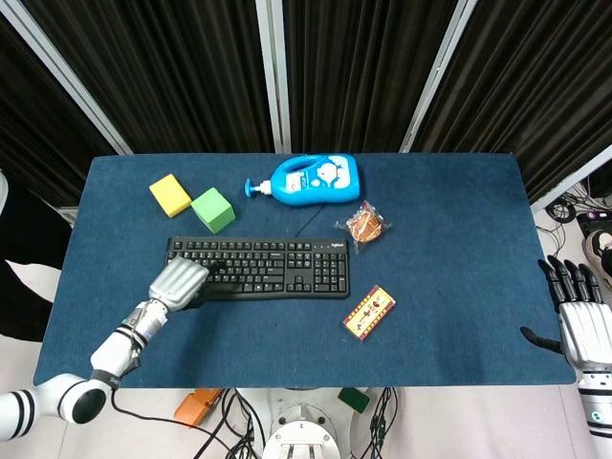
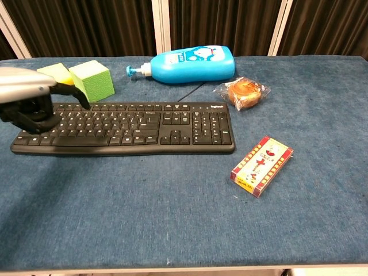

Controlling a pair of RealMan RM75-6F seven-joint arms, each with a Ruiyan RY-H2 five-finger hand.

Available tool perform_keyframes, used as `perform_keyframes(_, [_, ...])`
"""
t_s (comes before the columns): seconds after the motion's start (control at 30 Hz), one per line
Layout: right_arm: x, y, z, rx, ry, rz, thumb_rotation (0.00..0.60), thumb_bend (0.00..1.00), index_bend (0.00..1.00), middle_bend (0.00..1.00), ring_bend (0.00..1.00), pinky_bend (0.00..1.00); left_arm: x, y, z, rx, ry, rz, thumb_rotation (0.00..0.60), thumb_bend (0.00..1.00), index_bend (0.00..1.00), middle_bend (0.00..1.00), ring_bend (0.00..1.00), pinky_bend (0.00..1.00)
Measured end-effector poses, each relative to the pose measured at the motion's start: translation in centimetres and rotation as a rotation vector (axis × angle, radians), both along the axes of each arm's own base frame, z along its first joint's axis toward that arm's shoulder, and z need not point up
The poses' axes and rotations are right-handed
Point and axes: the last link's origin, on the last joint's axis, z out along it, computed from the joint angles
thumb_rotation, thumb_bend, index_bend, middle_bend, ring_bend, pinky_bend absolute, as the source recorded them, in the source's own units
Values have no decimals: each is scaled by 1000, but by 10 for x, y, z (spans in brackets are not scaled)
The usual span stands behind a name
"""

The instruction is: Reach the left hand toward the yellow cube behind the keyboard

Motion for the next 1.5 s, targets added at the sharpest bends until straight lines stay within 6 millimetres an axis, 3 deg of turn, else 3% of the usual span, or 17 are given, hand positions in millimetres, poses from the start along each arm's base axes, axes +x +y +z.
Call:
perform_keyframes(0.33, [0,-1,0,3,1,-5,600,115,0,92,0,0,4,10,-23,-33,34,30,600,599,220,941,962,926])
perform_keyframes(1.07, [-5,-6,-2,12,-3,-24,600,114,0,92,0,0,-2,14,-35,-51,85,64,600,598,221,940,962,926])
perform_keyframes(1.33, [-6,-6,0,8,-2,-27,600,115,0,92,0,0,6,15,-21,10,61,43,600,577,220,933,952,925])
perform_keyframes(1.43, [-7,-6,1,4,-4,-31,600,115,0,92,0,0,7,15,-5,79,27,35,600,471,221,862,880,875])
perform_keyframes(1.5, [-8,-5,2,1,-6,-35,600,115,0,92,0,0,5,14,8,141,-3,34,600,396,221,779,788,783])
